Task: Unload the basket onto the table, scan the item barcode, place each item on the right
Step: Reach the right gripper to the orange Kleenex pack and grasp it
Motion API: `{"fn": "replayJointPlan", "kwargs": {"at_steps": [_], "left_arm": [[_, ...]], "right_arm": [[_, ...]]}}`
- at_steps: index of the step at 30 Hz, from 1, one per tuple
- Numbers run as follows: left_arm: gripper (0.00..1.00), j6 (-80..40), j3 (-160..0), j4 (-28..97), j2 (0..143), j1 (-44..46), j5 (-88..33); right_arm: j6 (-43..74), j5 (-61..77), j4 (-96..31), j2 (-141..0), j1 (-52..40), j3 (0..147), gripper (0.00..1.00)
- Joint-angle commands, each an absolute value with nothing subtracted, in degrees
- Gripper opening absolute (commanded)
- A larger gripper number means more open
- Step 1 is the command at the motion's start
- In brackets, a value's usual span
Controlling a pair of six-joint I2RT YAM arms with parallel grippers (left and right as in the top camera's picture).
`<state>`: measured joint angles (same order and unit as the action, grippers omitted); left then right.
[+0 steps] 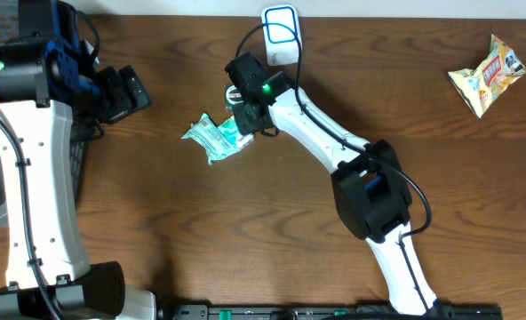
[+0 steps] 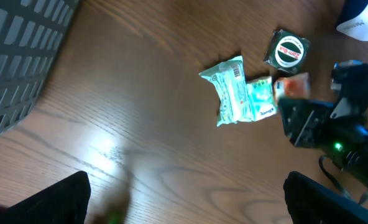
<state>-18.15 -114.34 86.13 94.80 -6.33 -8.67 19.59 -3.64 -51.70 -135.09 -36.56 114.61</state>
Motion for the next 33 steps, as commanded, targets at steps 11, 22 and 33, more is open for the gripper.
{"fn": "replayJointPlan", "kwargs": {"at_steps": [11,22,33], "left_arm": [[0.98,-18.0,-114.8,86.3,94.3,-6.5,-8.4],[0.98,-18.0,-114.8,86.3,94.3,-6.5,-8.4],[0.98,-18.0,-114.8,86.3,94.3,-6.5,-8.4]], "right_arm": [[20.2,-12.2,-66.6,-130.5,-33.8,114.7,0.39],[25.5,-5.7,-41.6,-132.1,-34.6,114.6,0.41],[27.6,-11.9,-50.7,-136.6,-34.6,114.6,0.42]]}}
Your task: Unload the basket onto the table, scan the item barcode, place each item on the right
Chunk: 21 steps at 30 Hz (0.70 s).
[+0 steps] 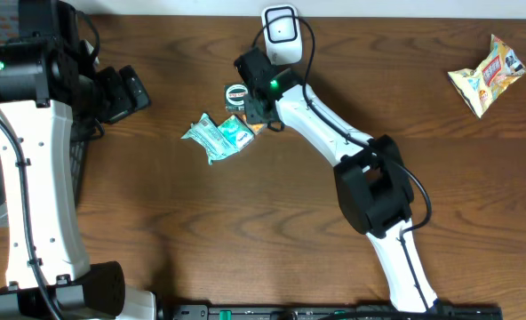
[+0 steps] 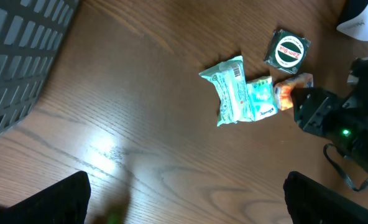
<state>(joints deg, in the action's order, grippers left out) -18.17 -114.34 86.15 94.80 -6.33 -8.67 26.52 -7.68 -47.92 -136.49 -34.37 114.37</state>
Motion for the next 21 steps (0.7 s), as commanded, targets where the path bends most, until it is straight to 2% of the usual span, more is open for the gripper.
{"fn": "replayJointPlan", "kwargs": {"at_steps": [1,9,15,18,20,21], "left_arm": [[0.98,-18.0,-114.8,86.3,94.3,-6.5,-8.4],[0.98,-18.0,-114.8,86.3,94.3,-6.5,-8.4],[0.98,-18.0,-114.8,86.3,94.3,-6.5,-8.4],[0.98,-18.0,-114.8,86.3,94.3,-6.5,-8.4],[0.98,-18.0,-114.8,86.3,94.3,-6.5,-8.4],[0.98,-18.0,-114.8,86.3,94.3,-6.5,-8.4]], "right_arm": [[27.6,-13.2,-52.4,-136.6,-34.6,114.6,0.42],[27.6,-27.6,-72.8,-135.5,-34.4,114.6,0.41],[27.6,-29.2,-80.3,-131.1,-34.6,114.6,0.43],[26.9,-23.6,-78.7,-128.6,-34.7,114.6,0.52],[24.6,-16.3,-76.6,-127.8,-34.2,114.6,0.72],[22.5,-11.3,-75.4,-127.8,-33.7,114.6,0.77]]}}
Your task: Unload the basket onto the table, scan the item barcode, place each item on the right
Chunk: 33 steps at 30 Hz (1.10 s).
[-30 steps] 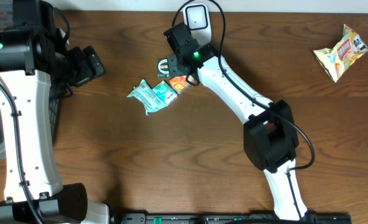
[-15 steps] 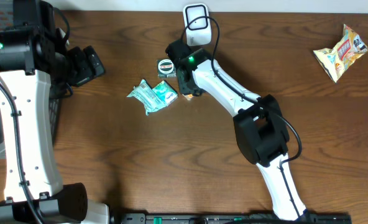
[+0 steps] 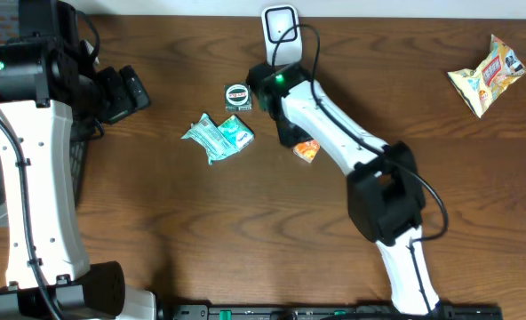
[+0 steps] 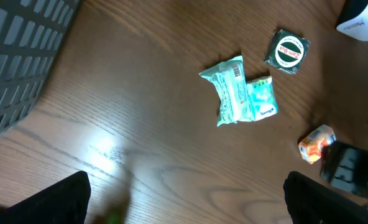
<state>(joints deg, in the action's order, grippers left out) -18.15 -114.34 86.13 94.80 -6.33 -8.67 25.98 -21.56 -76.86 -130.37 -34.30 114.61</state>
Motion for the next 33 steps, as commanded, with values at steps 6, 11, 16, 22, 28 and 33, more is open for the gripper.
{"fn": "replayJointPlan", "kwargs": {"at_steps": [6,11,16,22,28,33], "left_arm": [[0.98,-18.0,-114.8,86.3,94.3,-6.5,-8.4],[0.98,-18.0,-114.8,86.3,94.3,-6.5,-8.4],[0.98,-18.0,-114.8,86.3,94.3,-6.5,-8.4],[0.98,-18.0,-114.8,86.3,94.3,-6.5,-8.4],[0.98,-18.0,-114.8,86.3,94.3,-6.5,-8.4],[0.98,-18.0,-114.8,86.3,94.3,-6.5,-8.4]], "right_arm": [[22.1,1.1,-71.0,-128.7,-29.4,114.6,0.63],[23.4,2.1,-73.1,-131.2,-27.1,114.4,0.43],[23.8,0.3,-72.4,-132.8,-28.2,113.6,0.43],[27.6,-7.7,-71.5,-134.5,-29.4,109.9,0.40],[23.9,-9.5,-74.0,-133.5,-28.8,109.9,0.11],[16.0,-0.4,-74.3,-129.6,-27.4,109.9,0.01]]}}
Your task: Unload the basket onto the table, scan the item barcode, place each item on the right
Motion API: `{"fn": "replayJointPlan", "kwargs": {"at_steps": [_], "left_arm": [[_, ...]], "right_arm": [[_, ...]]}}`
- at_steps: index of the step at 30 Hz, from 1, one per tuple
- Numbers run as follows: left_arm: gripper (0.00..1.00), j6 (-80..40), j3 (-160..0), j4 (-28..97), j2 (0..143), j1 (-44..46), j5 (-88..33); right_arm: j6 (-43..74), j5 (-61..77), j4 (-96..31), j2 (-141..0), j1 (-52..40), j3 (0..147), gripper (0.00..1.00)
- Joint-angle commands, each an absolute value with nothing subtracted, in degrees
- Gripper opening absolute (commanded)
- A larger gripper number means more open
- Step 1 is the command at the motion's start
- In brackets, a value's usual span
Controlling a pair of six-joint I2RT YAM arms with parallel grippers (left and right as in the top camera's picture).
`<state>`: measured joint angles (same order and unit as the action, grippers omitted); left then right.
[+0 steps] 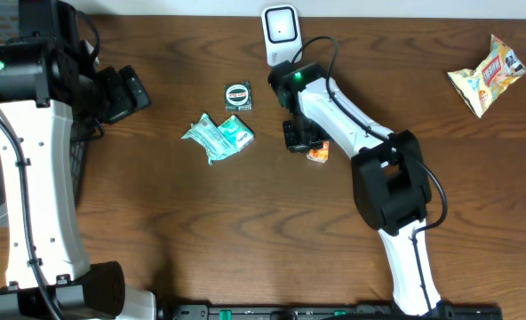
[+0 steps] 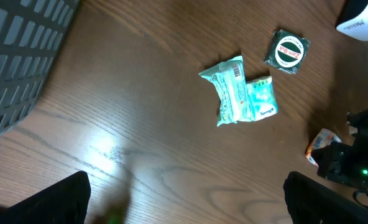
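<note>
A small orange packet (image 1: 317, 153) sits low over the table right of centre, with my right gripper (image 1: 308, 146) shut on it. The left wrist view shows the same packet (image 2: 319, 142) at the dark right gripper (image 2: 329, 155). The white barcode scanner (image 1: 281, 24) stands at the far edge, well above the packet. My left gripper (image 1: 130, 92) hangs high at the left and is open, its dark fingertips (image 2: 44, 199) spread wide over bare wood.
Two green-white packets (image 1: 219, 135) lie left of the right gripper, also seen as green packets (image 2: 240, 99). A round black-green tin (image 1: 237, 95) lies behind them. A yellow snack bag (image 1: 489, 71) lies far right. A grey basket (image 2: 16, 56) stands at the left edge.
My right gripper and the orange packet have shifted slightly to the right, further from the green packets. The left arm has not moved.
My right gripper was at the orange packet beside the green packets. Then it held the packet close to the tin, just in front of the scanner. Later the packet was nearer me, right of the green packets, and now it is a little further right.
</note>
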<state>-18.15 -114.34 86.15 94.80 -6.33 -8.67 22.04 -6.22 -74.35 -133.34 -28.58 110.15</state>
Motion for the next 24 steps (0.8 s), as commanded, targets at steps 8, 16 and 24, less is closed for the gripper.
{"fn": "replayJointPlan", "kwargs": {"at_steps": [8,16,24], "left_arm": [[0.98,-18.0,-114.8,86.3,94.3,-6.5,-8.4],[0.98,-18.0,-114.8,86.3,94.3,-6.5,-8.4],[0.98,-18.0,-114.8,86.3,94.3,-6.5,-8.4]], "right_arm": [[-2.7,32.7,-73.6,-124.0,-21.9,109.9,0.01],[-16.8,48.6,-74.7,-124.1,-16.1,102.6,0.01],[-16.3,47.0,-74.3,-123.3,-16.3,96.4,0.44]]}}
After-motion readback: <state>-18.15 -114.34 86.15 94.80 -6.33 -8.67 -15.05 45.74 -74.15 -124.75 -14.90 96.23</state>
